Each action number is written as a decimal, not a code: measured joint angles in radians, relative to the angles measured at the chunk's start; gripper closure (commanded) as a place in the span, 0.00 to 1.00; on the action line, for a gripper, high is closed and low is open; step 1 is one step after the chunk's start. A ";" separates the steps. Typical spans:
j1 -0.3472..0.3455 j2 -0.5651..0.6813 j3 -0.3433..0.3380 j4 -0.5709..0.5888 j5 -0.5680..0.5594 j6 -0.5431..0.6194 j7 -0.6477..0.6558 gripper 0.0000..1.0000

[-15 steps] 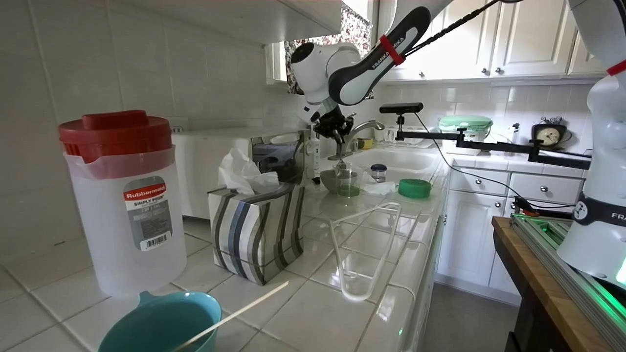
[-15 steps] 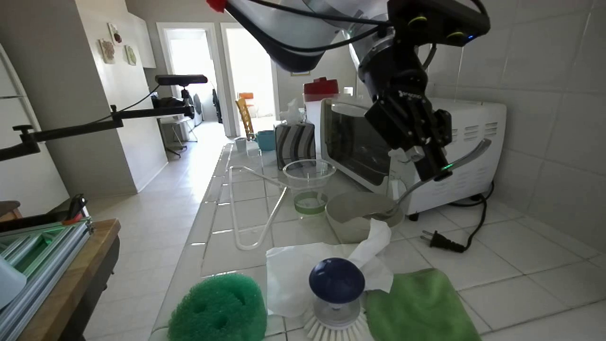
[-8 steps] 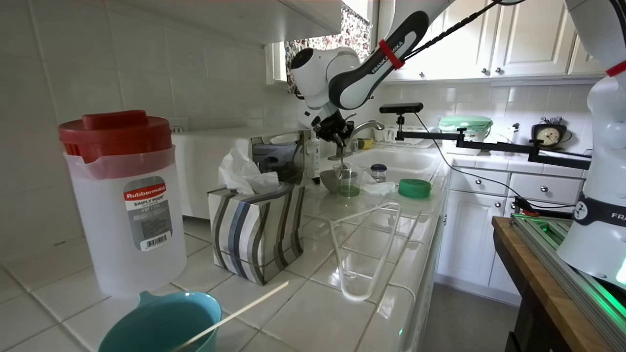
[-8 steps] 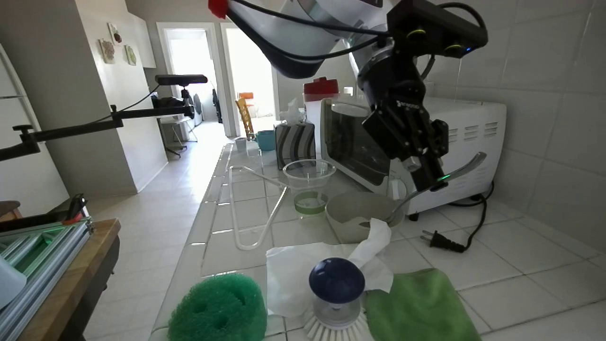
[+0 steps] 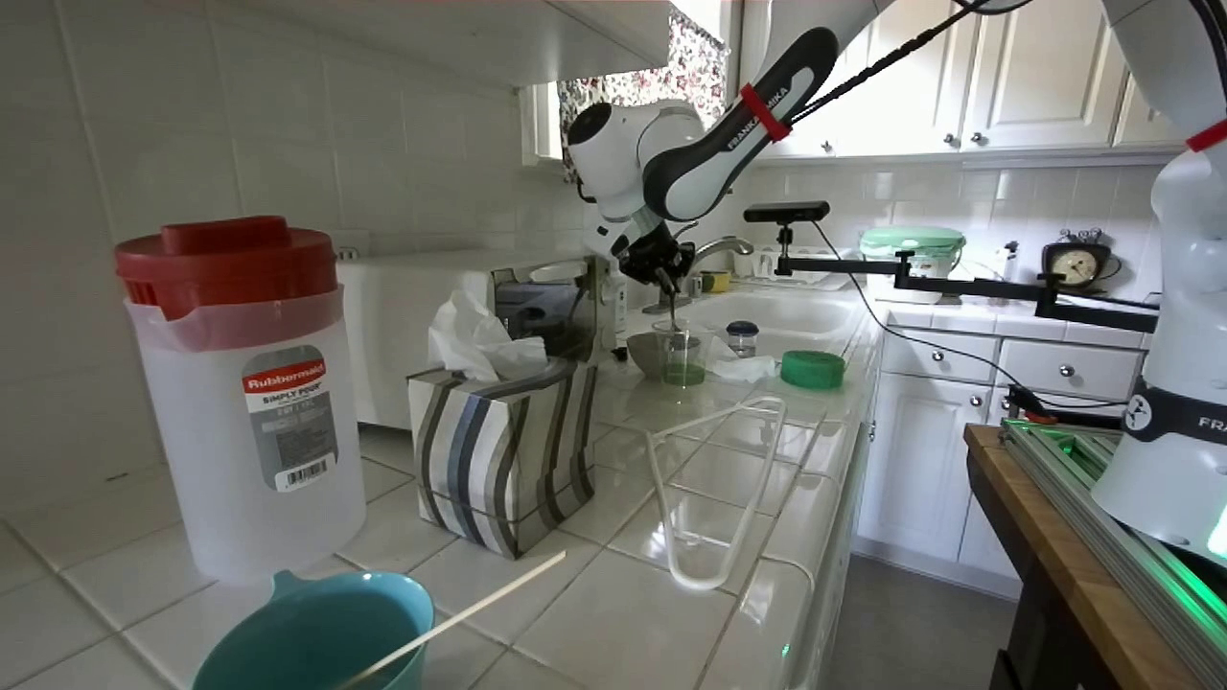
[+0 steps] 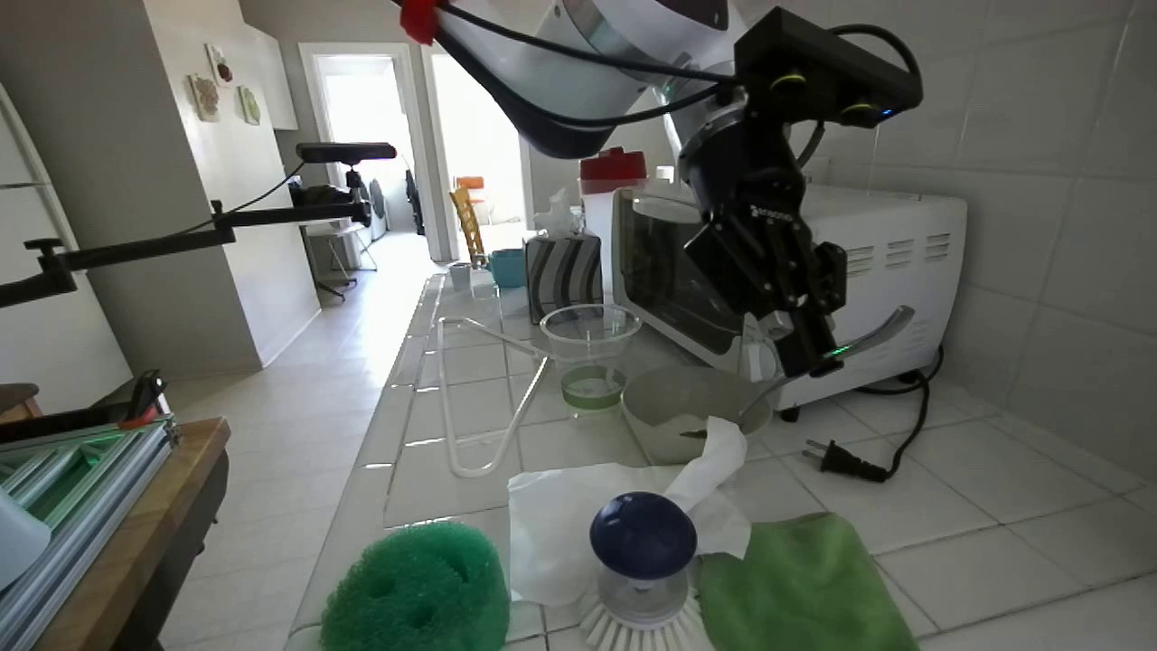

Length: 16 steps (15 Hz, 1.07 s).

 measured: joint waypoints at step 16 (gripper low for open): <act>-0.018 0.009 0.012 0.000 0.025 0.023 -0.001 0.95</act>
